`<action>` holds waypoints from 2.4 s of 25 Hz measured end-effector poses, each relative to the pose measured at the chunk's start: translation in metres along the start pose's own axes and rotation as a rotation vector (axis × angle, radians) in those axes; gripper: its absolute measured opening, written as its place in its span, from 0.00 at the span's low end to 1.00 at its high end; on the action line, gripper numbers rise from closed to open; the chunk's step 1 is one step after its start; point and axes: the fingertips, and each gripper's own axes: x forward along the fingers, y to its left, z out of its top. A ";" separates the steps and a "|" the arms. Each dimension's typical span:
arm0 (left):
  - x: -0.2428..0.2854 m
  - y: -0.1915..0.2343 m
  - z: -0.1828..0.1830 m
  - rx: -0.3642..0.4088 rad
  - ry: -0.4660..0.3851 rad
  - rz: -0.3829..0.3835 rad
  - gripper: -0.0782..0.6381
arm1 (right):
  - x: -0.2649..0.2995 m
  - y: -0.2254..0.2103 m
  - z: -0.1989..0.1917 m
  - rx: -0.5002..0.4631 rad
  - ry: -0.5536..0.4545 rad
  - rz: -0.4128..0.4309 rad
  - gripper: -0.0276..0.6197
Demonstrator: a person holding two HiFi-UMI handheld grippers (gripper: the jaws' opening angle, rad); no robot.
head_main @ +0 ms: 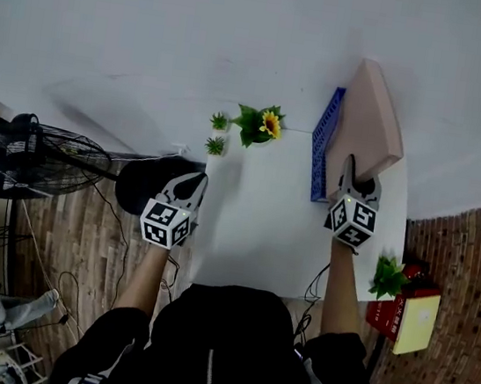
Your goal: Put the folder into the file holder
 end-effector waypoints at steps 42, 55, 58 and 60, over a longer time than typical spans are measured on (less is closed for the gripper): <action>0.003 -0.002 -0.033 -0.014 0.090 0.017 0.14 | -0.004 -0.004 -0.025 -0.014 -0.144 -0.026 0.28; 0.000 -0.003 -0.040 -0.024 0.095 0.025 0.14 | 0.008 -0.007 -0.082 -0.064 -0.005 -0.039 0.32; -0.005 -0.002 -0.038 -0.025 0.084 0.033 0.14 | 0.010 -0.010 -0.098 -0.065 0.037 -0.047 0.32; -0.007 -0.001 -0.038 -0.027 0.083 0.038 0.14 | 0.012 -0.011 -0.107 -0.066 0.066 -0.048 0.33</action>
